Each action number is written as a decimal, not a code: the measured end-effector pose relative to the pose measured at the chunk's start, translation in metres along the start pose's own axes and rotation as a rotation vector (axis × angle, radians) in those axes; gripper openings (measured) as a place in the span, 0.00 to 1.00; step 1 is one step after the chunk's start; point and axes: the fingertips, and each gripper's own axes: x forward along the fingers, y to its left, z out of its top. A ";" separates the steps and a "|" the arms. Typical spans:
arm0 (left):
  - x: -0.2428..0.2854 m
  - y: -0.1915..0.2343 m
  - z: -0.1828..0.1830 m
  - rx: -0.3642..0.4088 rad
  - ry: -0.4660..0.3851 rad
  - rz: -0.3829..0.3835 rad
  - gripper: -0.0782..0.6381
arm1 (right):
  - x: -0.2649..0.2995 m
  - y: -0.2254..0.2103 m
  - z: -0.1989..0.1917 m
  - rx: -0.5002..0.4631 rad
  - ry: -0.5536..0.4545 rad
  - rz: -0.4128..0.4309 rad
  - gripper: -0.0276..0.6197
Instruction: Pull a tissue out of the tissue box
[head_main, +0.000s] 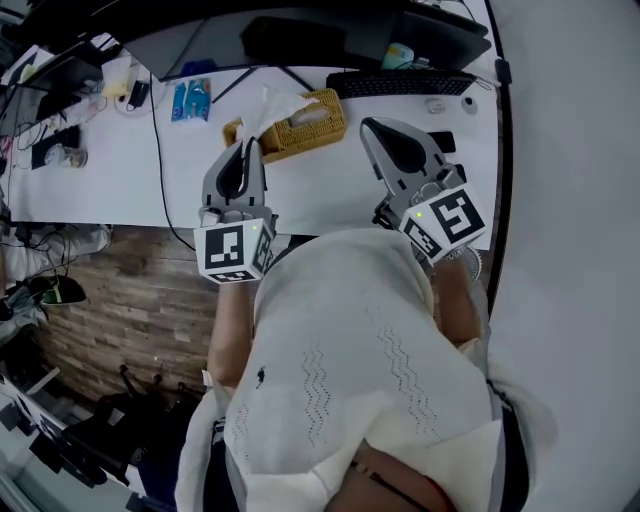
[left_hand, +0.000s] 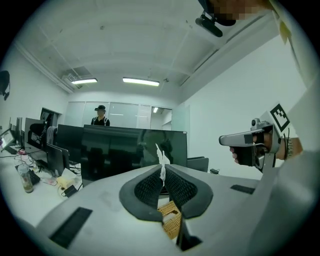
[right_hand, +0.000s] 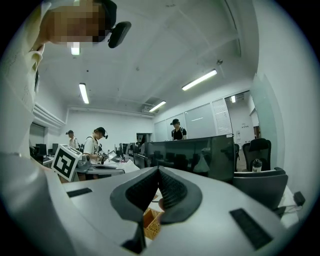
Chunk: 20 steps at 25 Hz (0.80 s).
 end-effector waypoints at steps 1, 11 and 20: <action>-0.001 0.001 0.003 -0.002 -0.009 0.001 0.14 | 0.000 0.000 0.003 -0.004 -0.005 0.001 0.04; -0.011 0.002 0.015 -0.020 -0.047 0.014 0.14 | 0.001 -0.004 0.017 -0.027 -0.022 -0.011 0.04; -0.013 0.002 0.003 -0.036 -0.023 0.018 0.14 | 0.009 0.008 0.008 -0.025 0.007 0.033 0.04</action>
